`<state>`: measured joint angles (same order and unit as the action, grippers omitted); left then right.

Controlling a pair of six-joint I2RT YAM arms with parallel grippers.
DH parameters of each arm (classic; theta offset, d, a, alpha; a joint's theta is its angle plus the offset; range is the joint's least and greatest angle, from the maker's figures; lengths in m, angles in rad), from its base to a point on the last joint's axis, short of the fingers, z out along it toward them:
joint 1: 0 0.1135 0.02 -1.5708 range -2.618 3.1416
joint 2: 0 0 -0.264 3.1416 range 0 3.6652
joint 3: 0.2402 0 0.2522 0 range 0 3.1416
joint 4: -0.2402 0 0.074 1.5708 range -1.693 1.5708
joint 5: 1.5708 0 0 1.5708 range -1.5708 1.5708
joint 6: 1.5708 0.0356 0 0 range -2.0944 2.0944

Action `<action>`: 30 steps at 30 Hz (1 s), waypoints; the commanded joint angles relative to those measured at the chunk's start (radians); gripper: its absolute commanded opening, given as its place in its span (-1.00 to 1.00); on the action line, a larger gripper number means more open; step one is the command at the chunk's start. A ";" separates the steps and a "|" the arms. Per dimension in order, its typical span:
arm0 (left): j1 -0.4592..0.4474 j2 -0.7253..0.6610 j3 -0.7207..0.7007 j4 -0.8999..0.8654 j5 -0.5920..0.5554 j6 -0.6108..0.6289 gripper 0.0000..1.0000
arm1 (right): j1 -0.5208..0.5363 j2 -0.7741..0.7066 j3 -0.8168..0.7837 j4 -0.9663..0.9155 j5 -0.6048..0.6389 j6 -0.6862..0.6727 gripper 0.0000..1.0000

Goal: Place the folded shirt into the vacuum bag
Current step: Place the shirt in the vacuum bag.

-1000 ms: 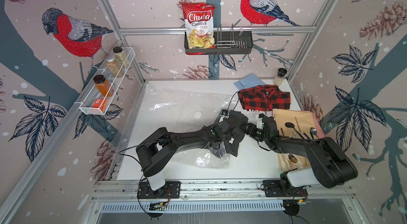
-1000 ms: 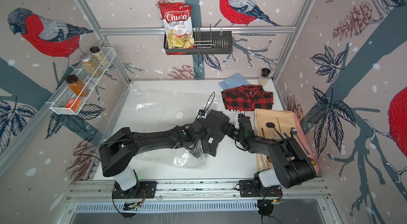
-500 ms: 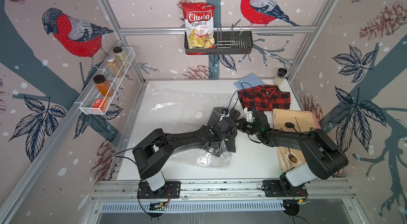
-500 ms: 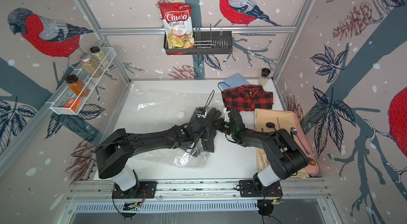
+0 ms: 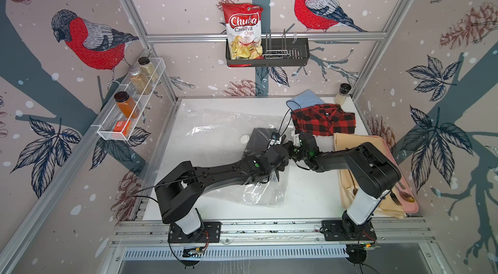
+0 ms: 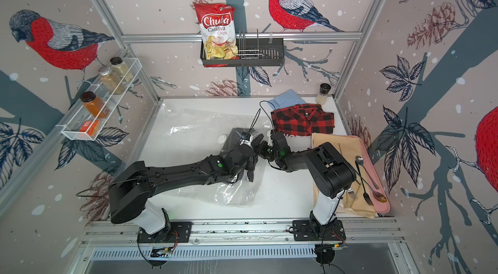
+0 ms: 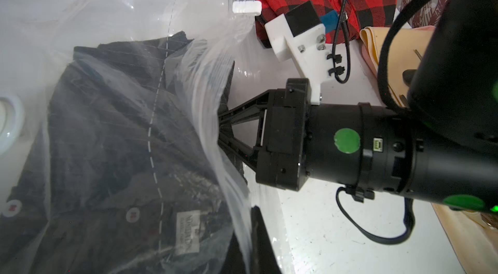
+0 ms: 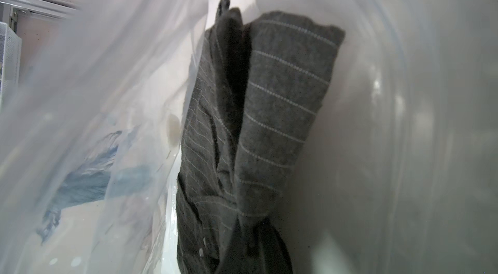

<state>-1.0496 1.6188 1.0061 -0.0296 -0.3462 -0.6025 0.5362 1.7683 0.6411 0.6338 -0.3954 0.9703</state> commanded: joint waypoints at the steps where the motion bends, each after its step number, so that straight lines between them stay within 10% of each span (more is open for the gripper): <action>1: -0.003 -0.013 -0.003 0.039 -0.042 -0.003 -1.00 | 0.002 -0.034 -0.041 0.054 -0.004 0.009 -0.41; 12: -0.003 -0.043 0.024 0.019 -0.050 0.027 -1.00 | 0.024 -0.071 -0.156 0.130 -0.042 0.036 -0.06; 19: -0.003 -0.057 0.031 0.024 -0.056 0.027 -1.00 | 0.077 0.039 -0.167 0.415 -0.100 0.198 -0.81; 30: -0.003 -0.078 0.049 0.033 -0.029 0.036 -1.00 | 0.154 0.103 -0.079 0.454 -0.074 0.249 -1.00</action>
<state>-1.0512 1.5551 1.0504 -0.0334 -0.3912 -0.5762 0.6807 1.8542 0.5304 1.0374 -0.4698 1.2045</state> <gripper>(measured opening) 0.048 0.080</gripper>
